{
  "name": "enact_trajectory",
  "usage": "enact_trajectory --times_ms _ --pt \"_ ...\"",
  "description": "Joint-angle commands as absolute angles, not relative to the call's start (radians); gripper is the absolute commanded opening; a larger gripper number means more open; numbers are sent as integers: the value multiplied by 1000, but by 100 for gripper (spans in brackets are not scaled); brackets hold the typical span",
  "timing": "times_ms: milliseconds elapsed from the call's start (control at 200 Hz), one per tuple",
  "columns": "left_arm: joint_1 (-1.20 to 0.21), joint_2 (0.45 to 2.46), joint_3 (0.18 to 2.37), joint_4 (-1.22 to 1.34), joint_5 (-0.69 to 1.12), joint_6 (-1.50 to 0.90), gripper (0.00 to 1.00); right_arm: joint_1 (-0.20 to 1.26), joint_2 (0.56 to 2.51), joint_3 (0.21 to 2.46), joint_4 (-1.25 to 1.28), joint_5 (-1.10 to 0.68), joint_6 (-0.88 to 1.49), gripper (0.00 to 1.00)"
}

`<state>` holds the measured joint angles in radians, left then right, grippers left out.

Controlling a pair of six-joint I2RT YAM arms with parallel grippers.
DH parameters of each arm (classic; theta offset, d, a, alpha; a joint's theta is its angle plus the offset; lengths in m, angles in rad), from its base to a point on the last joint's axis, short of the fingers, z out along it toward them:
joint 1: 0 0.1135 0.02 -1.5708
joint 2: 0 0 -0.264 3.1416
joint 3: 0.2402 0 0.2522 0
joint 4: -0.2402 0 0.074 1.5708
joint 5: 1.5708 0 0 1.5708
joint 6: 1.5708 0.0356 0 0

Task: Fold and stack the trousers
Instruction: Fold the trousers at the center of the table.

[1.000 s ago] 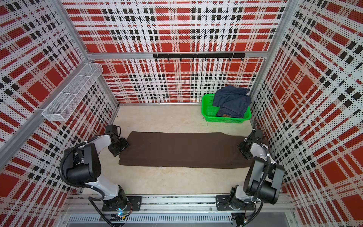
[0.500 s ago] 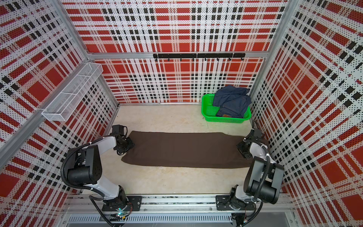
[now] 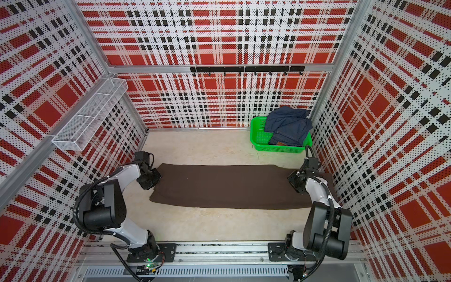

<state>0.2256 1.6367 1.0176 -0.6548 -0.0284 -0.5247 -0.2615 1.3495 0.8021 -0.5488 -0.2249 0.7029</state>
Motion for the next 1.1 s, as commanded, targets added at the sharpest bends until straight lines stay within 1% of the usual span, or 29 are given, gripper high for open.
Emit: enact_trajectory --times_ms 0,210,421,501,621,797,1097 --pt "297 1600 1104 -716 -144 -482 0 -218 1312 796 -530 -250 695 43" --pt "385 1643 1216 -745 -181 -430 0 -174 1289 771 -460 -324 672 43" --pt "473 1656 1292 -755 -262 -442 0 -135 1320 782 -462 -313 658 44" --pt "500 1668 1318 -756 -260 -442 0 -126 1335 785 -459 -311 652 44" --pt "502 1692 1346 -758 -230 -431 0 -114 1369 791 -455 -314 641 44" --pt "432 1687 1333 -753 -172 -412 0 -101 1421 784 -438 -322 631 44" --pt "182 1565 1229 -750 -51 -446 0 -92 1468 762 -401 -330 635 44"
